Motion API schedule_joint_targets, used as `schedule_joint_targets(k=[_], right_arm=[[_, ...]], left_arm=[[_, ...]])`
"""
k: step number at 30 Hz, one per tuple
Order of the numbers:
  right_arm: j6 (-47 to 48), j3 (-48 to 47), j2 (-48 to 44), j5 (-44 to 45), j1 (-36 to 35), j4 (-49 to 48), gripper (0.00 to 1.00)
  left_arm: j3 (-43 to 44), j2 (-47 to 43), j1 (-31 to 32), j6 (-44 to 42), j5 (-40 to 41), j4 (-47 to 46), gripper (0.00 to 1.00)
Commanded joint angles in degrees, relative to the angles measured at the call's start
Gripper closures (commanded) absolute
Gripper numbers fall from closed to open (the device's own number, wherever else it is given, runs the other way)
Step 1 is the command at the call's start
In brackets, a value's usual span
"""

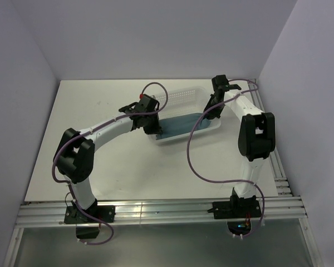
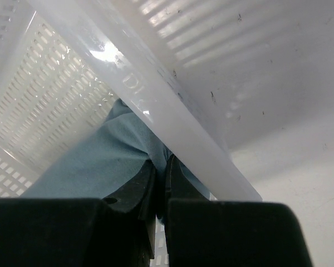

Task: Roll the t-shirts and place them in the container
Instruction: Place the rolled tshirt into the container

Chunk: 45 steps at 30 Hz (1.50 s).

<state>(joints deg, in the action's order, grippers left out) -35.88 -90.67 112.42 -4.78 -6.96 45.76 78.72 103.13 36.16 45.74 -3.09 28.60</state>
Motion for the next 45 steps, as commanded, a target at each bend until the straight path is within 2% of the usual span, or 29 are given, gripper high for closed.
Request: schedule_joint_targets(k=[1, 6, 10, 20, 28, 30, 32, 45], right_arm=[[1.51, -3.18, -1.51, 2.23, 1.34, 0.91, 1.00], [2.22, -2.41, -2.20, 2.31, 1.86, 1.97, 1.00], [2.30, 1.89, -4.84, 2.31, 1.86, 1.35, 1.00], [3.27, 5.42, -6.43, 4.16, 2.04, 2.32, 1.00], [3.27, 3.92, -5.90, 4.69, 2.30, 3.46, 0.99], [3.09, 4.36, -6.33, 4.69, 2.30, 3.29, 0.98], [3.09, 5.07, -7.04, 4.69, 2.48, 2.94, 0.94], [3.80, 5.16, -8.80, 6.09, 2.65, 3.72, 0.66]], left_arm=[[0.56, -4.34, 1.63, -1.09, -3.15, 2.07, 1.00], [0.56, -4.43, 2.51, -0.65, -4.73, 4.97, 1.00], [0.30, -2.94, 2.51, -1.09, -5.43, 6.64, 1.00], [-2.34, 0.32, 2.69, -1.79, -7.89, 6.91, 1.00], [-1.55, -0.56, 4.44, -3.11, -7.28, 8.58, 0.85], [-1.37, -0.91, 4.44, -3.11, -7.02, 8.58, 0.79], [-0.85, -1.44, 4.53, -3.20, -6.93, 8.84, 0.73], [3.72, -1.00, 4.44, -3.81, -6.58, 11.39, 0.58]])
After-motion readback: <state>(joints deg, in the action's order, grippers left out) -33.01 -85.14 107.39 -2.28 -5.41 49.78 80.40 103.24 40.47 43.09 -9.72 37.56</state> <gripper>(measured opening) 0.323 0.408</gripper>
